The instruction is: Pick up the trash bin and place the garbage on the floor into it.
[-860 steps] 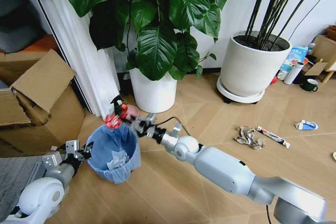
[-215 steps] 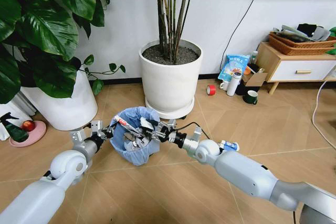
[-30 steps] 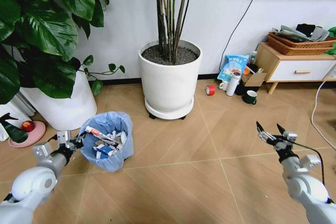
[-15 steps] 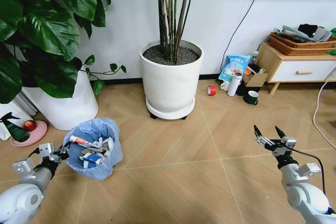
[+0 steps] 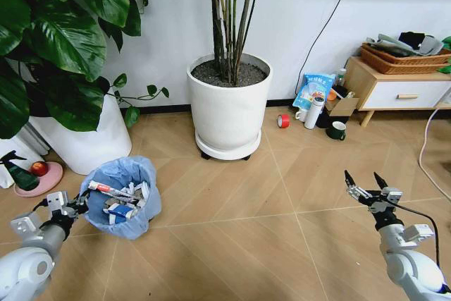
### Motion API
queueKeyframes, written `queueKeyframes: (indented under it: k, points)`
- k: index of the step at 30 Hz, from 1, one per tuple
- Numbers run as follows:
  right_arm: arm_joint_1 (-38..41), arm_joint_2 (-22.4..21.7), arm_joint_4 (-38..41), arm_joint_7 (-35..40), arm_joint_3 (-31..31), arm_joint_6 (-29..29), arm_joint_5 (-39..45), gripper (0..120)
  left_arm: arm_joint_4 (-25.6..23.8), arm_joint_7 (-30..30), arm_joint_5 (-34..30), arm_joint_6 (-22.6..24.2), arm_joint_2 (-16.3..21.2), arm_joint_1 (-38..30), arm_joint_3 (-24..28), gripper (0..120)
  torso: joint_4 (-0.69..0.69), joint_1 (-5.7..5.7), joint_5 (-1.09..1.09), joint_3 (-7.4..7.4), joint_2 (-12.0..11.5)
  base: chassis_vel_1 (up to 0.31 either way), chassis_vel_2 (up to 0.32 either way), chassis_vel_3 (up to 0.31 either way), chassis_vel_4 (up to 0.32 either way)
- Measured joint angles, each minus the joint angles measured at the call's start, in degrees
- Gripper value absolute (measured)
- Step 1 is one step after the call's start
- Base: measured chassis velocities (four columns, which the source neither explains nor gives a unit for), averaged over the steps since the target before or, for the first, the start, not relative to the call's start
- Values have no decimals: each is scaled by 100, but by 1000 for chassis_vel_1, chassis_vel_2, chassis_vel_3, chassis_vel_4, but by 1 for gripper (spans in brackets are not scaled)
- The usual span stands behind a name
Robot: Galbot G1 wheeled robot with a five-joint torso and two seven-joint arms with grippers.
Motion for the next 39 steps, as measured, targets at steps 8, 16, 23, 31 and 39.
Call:
queueKeyframes:
  k: [8,16,23,31,39]
  points:
    - [9,7,-9,-1,-15,0,-26,100,9,-10,-12,3,32,-56,63,0,0,0,1,0,0,47,-60,-64,60]
    - [18,2,-16,-2,-22,0,-25,100,119,-16,-86,9,141,-121,64,0,0,0,0,0,0,36,-34,-26,36]
    - [33,-26,-27,0,-36,-1,-11,100,160,-28,-139,19,198,-170,76,0,0,0,0,0,0,49,-43,-44,39]
    - [29,-51,-37,-2,-45,-1,4,100,190,-32,-156,20,188,-191,76,0,1,0,0,0,0,23,-21,-31,18]
    - [12,-63,-28,-6,-44,-3,26,100,168,-72,-178,28,185,-222,81,0,0,0,0,0,0,55,-58,-52,45]
